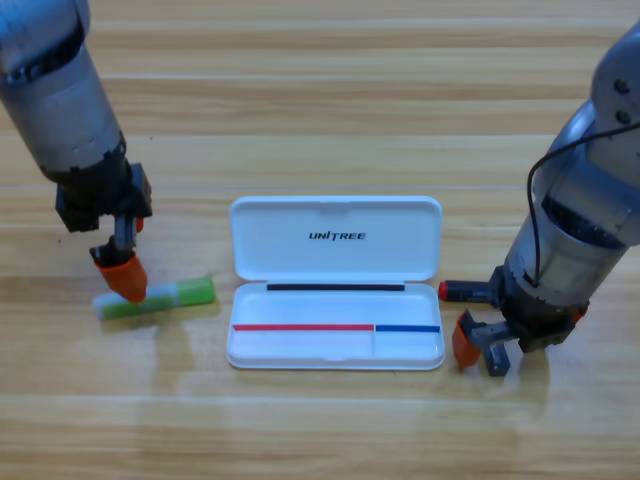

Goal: Clean up eraser and pencils

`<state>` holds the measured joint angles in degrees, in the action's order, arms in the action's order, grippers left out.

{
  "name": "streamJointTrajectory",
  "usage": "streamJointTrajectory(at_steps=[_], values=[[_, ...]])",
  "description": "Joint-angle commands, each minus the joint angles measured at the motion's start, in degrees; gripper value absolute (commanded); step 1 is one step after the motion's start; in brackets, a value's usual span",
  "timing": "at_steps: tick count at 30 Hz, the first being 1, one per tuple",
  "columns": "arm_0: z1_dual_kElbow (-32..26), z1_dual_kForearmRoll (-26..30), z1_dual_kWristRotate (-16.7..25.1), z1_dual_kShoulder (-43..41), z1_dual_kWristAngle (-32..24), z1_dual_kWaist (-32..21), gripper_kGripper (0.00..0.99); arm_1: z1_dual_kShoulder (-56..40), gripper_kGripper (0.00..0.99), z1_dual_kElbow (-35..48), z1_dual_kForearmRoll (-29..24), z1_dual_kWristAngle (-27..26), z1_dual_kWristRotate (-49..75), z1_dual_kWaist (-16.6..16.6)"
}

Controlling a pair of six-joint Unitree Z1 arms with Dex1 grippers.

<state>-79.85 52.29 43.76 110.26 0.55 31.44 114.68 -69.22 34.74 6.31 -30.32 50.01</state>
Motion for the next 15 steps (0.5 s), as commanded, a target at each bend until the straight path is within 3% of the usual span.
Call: streamJointTrajectory(at_steps=[1, 3, 7, 10, 11, 15], values=[[3.1, -3.4, 0.6, 4.2, -0.6, -1.3, 0.879, 3.8, 0.808, 1.1, -1.3, 0.7, -0.4, -2.7], [3.6, -4.6, 0.7, 5.0, -0.7, -1.3, 0.879, 4.1, 0.749, 1.4, -1.3, 0.4, -0.4, -2.8], [3.8, -6.0, 0.9, 6.8, -0.8, -1.3, 0.877, 4.2, 0.272, 2.1, -1.3, -1.5, -0.3, -2.8], [4.3, -7.1, 1.0, 8.0, -0.8, -1.3, 0.877, 4.2, 0.043, 2.6, -0.8, -3.0, -0.2, -2.9], [4.5, -7.6, 1.1, 8.3, -0.8, -1.3, 0.877, 4.2, 0.000, 2.7, -0.8, -3.4, -0.2, -2.8], [5.8, -9.8, 1.2, 9.1, -0.8, -1.3, 0.874, 4.9, 0.000, 2.3, -0.8, -4.7, 0.5, -3.5]])
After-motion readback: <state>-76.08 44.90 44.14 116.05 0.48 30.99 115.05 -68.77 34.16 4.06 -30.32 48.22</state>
